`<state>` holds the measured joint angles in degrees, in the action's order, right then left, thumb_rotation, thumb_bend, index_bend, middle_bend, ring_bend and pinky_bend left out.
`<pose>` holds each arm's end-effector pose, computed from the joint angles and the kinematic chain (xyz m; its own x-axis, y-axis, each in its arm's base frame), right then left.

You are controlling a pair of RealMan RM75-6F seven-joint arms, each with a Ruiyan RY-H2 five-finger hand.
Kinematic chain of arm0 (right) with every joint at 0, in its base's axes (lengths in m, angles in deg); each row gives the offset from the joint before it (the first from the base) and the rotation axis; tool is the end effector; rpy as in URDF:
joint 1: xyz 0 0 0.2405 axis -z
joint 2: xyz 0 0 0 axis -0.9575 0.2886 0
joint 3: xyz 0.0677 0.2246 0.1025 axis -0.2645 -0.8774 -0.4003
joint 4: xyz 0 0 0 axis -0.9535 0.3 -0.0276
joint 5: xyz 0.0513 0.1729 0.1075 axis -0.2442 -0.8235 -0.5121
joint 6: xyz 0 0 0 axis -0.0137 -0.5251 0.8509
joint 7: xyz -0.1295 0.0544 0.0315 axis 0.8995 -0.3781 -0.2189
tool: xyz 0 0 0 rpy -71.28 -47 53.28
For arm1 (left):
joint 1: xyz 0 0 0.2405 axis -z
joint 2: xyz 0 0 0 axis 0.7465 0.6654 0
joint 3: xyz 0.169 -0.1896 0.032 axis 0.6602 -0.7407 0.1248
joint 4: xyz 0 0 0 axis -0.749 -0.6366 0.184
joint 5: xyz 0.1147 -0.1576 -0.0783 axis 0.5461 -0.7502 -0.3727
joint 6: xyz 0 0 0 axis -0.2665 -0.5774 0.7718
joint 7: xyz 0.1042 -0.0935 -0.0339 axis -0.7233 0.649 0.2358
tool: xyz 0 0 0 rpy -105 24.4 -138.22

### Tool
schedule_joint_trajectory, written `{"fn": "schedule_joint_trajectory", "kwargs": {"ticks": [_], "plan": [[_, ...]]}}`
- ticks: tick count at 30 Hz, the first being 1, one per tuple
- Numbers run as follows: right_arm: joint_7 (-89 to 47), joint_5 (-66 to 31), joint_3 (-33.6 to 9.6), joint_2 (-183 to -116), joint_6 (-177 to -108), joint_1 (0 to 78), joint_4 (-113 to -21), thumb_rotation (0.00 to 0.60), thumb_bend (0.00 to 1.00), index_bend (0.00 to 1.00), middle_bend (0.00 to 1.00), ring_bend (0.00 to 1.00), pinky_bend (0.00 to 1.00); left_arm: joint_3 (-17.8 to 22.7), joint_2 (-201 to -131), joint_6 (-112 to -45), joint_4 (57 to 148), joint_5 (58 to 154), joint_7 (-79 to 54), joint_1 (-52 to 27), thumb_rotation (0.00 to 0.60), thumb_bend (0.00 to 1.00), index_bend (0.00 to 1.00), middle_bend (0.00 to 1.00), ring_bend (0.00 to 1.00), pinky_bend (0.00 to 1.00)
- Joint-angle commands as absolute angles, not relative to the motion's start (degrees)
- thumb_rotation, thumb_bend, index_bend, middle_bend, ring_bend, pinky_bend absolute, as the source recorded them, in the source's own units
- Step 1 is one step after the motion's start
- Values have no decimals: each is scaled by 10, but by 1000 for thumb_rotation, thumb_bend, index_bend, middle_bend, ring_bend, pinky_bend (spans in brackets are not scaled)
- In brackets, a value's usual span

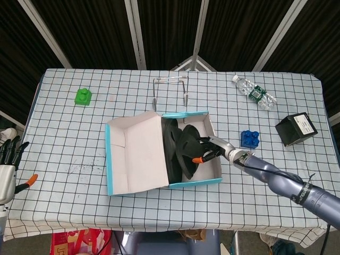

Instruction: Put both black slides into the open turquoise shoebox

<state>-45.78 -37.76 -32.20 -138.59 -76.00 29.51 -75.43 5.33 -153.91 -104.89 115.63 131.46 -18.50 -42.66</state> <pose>-0.1510 -0.3864 0.0412 -0.4775 -0.7236 0.4984 -0.8757 0.3455 -0.3374 -0.3088 0.1937 0.1485 0.4732 -0.1460 0.8688 0.8774 -0.0097 -0.4796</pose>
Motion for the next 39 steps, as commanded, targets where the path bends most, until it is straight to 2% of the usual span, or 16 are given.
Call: {"fn": "schedule_joint_trajectory", "kwargs": {"ticks": [1,11,19,24,28,32,39], "plan": [[-462,-374,-312,-1392,-769,290,-750,600,776,556,467,358,257,53,-1539,-1049,1156,1315,-185,-427,600,239,131,0,0,118],[-470,-363,-281,-1412,-785,282,-728,600,775,555,467,358,299,53,-1539,-1050,1156,1314,-184,-427,600,240,131,0,0,118],[-472,-351,-275,-1415,-797,287,-731,600,775,555,467,358,300,53,-1539,-1050,1157,1316,-184,-427,600,239,131,0,0,118],[-465,-338,-262,-1418,-813,285,-729,600,774,556,467,358,340,53,-1540,-1051,1157,1316,-185,-427,600,240,131,0,0,118],[-459,-331,-244,-1420,-836,277,-729,600,775,555,467,358,340,53,-1540,-1051,1157,1316,-185,-427,600,240,131,0,0,118],[-435,-321,-207,-1429,-893,262,-727,600,776,556,467,358,340,53,-1539,-1051,1158,1316,-184,-427,600,239,131,0,0,118],[-403,-338,-156,-1435,-946,236,-730,600,775,556,466,358,340,52,-1539,-1052,1157,1316,-182,-427,600,240,131,0,0,118]]}}
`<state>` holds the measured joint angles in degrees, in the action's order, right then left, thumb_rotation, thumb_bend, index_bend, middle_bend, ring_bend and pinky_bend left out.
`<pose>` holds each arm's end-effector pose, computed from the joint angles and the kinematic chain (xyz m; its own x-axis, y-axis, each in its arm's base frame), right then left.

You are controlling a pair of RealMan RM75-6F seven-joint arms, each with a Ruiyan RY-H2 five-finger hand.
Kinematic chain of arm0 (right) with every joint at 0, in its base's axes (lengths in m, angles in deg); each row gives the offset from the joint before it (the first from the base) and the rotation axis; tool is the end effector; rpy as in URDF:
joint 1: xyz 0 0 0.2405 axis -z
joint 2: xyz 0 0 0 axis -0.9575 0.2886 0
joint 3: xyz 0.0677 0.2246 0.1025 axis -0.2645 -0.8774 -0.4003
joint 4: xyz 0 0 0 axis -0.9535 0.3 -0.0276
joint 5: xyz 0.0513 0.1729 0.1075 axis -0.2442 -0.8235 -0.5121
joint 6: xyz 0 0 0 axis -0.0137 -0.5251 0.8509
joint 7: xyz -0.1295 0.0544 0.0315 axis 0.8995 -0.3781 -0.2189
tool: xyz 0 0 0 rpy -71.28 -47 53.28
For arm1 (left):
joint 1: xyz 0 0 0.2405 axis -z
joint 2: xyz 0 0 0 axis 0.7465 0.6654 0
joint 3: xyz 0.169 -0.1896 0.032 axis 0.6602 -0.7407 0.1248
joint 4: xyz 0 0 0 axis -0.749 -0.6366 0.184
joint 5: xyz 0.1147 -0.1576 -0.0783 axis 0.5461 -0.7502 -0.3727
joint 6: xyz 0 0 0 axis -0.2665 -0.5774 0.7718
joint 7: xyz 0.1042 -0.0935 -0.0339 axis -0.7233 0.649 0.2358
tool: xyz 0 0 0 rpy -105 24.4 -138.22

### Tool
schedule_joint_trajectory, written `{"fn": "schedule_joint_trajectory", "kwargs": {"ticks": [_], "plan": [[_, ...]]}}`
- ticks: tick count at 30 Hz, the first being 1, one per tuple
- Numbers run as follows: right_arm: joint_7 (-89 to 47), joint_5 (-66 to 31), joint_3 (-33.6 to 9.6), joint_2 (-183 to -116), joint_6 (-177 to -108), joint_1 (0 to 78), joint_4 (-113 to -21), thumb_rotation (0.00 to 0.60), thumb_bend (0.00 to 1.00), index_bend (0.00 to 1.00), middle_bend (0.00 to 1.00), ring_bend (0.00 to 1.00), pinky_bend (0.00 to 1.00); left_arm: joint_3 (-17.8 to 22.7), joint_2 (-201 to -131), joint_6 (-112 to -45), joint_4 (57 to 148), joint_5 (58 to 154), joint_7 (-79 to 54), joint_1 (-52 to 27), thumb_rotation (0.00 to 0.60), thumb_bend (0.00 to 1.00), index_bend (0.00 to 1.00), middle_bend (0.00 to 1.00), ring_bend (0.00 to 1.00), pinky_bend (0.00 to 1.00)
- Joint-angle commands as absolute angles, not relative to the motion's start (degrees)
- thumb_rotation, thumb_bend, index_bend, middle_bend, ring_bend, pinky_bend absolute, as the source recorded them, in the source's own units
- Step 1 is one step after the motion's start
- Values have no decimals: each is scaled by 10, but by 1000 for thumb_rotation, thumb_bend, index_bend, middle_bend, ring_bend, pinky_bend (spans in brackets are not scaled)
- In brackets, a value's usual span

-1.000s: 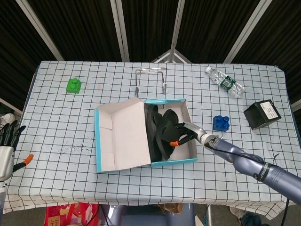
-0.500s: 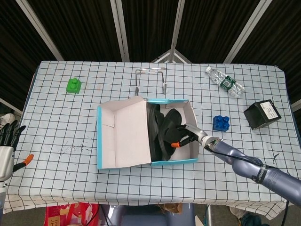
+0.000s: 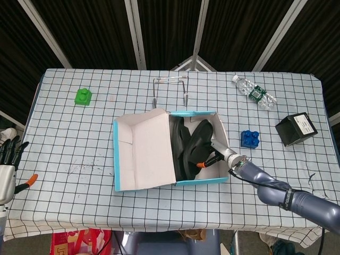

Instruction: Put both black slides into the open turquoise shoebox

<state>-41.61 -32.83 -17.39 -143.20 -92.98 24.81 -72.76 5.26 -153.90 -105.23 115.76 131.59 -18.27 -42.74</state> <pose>-0.1809 -0.3811 0.0072 -0.2518 -0.7106 0.6570 -0.9675 0.2015 -0.1528 -0.3079 0.1933 0.1493 0.4674 -0.1524 0.8708 0.8803 -0.0108 -0.4744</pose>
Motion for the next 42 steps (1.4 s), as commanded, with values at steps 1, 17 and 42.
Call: {"fn": "schedule_joint_trajectory", "kwargs": {"ticks": [1,17,42], "plan": [[-399,-343,-150,-1435,-950,232,-731,600,775,556,467,358,340,52,-1539,-1052,1157,1316,-182,-427,600,239,131,0,0,118],[-391,-387,-124,-1400,-955,198,-769,600,702,425,325,272,334,53,-1538,-1052,1158,1316,-181,-427,600,240,131,0,0,118],[-417,-373,-120,-1306,-865,164,-802,600,245,44,79,12,124,54,-1537,-1053,1159,1318,-180,-428,600,240,131,0,0,118]]}}
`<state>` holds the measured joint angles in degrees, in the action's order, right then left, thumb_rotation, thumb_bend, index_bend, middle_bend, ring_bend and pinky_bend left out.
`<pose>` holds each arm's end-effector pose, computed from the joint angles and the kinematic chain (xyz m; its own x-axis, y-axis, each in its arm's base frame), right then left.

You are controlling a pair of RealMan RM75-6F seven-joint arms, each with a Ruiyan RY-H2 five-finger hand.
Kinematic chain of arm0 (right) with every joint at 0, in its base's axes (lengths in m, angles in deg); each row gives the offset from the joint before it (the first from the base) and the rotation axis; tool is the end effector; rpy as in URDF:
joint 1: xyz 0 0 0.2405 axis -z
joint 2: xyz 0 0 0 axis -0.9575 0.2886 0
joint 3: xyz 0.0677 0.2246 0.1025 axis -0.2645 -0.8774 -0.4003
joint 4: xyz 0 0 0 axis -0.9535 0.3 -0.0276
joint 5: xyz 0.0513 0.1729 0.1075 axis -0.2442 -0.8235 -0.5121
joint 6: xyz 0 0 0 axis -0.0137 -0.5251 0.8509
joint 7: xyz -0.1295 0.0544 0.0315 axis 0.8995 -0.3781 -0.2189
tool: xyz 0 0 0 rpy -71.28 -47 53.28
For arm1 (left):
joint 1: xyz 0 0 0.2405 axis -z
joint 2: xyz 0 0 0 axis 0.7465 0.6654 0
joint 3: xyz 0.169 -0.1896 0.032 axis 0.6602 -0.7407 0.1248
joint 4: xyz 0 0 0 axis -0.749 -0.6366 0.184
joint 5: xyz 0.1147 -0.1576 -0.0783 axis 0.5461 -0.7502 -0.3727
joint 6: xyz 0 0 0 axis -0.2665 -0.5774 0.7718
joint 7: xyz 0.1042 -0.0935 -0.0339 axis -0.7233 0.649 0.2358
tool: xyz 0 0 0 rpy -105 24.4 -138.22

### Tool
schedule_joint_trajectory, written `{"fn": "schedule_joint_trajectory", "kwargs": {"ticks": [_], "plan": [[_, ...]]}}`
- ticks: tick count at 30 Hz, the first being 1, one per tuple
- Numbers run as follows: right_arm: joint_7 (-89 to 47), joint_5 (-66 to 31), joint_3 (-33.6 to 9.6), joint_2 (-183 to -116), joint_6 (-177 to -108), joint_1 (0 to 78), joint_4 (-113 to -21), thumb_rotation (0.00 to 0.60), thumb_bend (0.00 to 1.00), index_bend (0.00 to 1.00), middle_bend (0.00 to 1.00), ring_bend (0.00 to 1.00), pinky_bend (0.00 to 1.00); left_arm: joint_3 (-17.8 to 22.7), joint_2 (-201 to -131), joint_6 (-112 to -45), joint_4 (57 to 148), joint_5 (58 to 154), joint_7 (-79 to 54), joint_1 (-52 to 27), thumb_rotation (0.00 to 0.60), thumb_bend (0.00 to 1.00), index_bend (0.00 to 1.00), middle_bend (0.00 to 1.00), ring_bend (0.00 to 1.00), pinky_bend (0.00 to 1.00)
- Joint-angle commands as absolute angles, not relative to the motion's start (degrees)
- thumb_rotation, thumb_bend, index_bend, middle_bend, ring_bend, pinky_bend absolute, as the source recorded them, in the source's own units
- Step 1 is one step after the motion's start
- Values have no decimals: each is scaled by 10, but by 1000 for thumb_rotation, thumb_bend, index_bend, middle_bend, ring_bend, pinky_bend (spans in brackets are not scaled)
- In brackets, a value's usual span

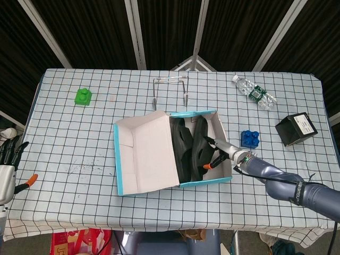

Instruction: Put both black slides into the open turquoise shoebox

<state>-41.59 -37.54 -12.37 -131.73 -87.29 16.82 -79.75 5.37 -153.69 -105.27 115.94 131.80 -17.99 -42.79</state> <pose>-0.1589 -0.3835 0.0514 -0.1539 -0.7735 0.6148 -0.9860 0.1605 -0.0449 -0.3075 0.1926 0.1498 0.4638 -0.1512 0.8730 0.8819 -0.0149 -0.4711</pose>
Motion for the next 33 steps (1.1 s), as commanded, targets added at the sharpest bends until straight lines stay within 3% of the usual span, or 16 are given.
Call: {"fn": "schedule_joint_trajectory", "kwargs": {"ticks": [1,14,17,19,22,27,30,33], "plan": [[-416,-371,-118,-1301,-861,162,-804,600,245,44,79,12,124,53,-1537,-1053,1160,1318,-180,-428,600,239,131,0,0,118],[-430,-369,-102,-1215,-843,134,-856,600,245,30,79,26,127,52,-1533,-1057,1163,1317,-175,-430,600,240,131,0,0,118],[-456,-381,-133,-1179,-914,171,-905,600,245,74,91,176,237,51,-1531,-1057,1164,1315,-170,-431,600,239,131,0,0,118],[-474,-389,-149,-1171,-968,198,-933,600,245,147,145,306,389,52,-1530,-1057,1165,1316,-169,-431,600,240,131,0,0,118],[-501,-390,-174,-1159,-1050,244,-977,600,255,190,203,389,510,52,-1529,-1059,1166,1317,-168,-432,600,239,131,0,0,118],[-528,-352,-195,-1127,-1157,328,-1044,600,308,213,232,399,527,51,-1527,-1061,1168,1315,-165,-434,600,240,131,0,0,118],[-497,-281,-174,-1111,-1242,389,-1074,600,316,218,232,382,513,50,-1526,-1062,1170,1315,-164,-434,600,240,131,0,0,118],[-435,-185,-133,-1120,-1348,454,-1083,600,318,228,232,317,408,50,-1525,-1060,1170,1314,-163,-434,600,240,131,0,0,118]]}}
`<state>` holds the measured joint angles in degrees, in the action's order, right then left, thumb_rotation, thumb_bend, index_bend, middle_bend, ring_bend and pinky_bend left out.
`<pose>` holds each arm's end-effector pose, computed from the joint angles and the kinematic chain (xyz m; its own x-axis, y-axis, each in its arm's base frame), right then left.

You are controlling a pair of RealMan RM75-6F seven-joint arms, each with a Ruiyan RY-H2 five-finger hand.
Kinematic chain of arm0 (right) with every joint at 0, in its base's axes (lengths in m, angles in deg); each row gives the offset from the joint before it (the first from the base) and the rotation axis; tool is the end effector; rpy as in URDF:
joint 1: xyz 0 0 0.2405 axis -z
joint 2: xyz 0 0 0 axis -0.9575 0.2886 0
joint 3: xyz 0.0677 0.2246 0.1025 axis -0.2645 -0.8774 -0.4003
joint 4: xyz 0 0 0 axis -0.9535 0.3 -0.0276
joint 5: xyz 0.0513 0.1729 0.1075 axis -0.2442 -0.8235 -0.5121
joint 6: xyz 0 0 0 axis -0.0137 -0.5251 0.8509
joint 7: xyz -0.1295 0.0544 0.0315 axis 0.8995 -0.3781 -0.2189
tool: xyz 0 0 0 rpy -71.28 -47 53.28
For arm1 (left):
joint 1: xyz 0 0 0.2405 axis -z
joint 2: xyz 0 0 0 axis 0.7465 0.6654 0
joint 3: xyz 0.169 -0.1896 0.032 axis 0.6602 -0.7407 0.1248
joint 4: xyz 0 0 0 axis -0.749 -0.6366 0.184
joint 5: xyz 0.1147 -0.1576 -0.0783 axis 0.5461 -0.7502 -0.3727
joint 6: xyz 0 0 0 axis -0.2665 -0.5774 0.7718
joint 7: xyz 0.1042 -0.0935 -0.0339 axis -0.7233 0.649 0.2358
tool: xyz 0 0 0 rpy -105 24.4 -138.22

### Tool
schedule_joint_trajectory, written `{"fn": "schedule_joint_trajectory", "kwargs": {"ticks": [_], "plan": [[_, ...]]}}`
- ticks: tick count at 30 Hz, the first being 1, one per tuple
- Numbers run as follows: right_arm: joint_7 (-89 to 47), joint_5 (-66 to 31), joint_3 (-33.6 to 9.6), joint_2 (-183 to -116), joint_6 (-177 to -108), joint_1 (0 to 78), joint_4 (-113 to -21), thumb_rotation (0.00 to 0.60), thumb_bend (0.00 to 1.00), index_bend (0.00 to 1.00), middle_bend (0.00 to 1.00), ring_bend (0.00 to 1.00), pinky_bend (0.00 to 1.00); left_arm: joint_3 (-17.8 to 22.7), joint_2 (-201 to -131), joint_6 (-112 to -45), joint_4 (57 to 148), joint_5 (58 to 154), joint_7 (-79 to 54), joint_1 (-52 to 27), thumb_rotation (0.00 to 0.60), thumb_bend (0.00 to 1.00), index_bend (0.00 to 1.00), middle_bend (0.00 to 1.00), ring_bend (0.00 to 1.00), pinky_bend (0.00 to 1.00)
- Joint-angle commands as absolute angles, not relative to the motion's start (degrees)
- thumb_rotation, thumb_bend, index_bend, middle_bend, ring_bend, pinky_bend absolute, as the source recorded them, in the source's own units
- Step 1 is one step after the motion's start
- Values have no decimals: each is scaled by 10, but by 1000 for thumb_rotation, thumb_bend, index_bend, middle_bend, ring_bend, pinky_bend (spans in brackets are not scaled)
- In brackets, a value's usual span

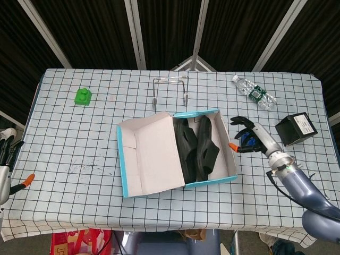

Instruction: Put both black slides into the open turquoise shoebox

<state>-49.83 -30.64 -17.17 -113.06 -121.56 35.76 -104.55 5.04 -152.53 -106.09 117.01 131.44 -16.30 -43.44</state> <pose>-0.1743 -0.3311 0.1699 -0.3505 -0.3637 0.8630 -0.9365 0.1408 -0.3211 -0.3076 0.1898 0.1578 0.4389 -0.1654 0.8832 0.8953 -0.0030 -0.4455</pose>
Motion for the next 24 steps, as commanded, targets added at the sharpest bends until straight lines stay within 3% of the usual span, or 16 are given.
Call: {"fn": "schedule_joint_trajectory", "kwargs": {"ticks": [1,5,12,16,24], "plan": [[-415,-159,-121,-1124,-1374,469,-1081,600,318,228,232,297,378,50,-1525,-1059,1170,1314,-163,-434,600,240,131,0,0,118],[-272,-12,-45,-1180,-1535,566,-1023,600,318,228,232,239,298,53,-1525,-1058,1172,1318,-163,-433,600,239,131,0,0,118],[-110,92,-5,-1270,-1673,643,-903,600,318,227,195,147,238,60,-1519,-1049,1174,1323,-159,-432,600,240,131,0,0,118],[-5,74,12,-1272,-1661,663,-913,600,318,178,167,135,234,65,-1512,-1035,1178,1321,-164,-429,600,240,131,0,0,118],[9,51,-5,-1287,-1656,671,-903,600,317,174,152,118,207,67,-1508,-1012,1179,1305,-178,-425,600,240,131,0,0,118]]}}
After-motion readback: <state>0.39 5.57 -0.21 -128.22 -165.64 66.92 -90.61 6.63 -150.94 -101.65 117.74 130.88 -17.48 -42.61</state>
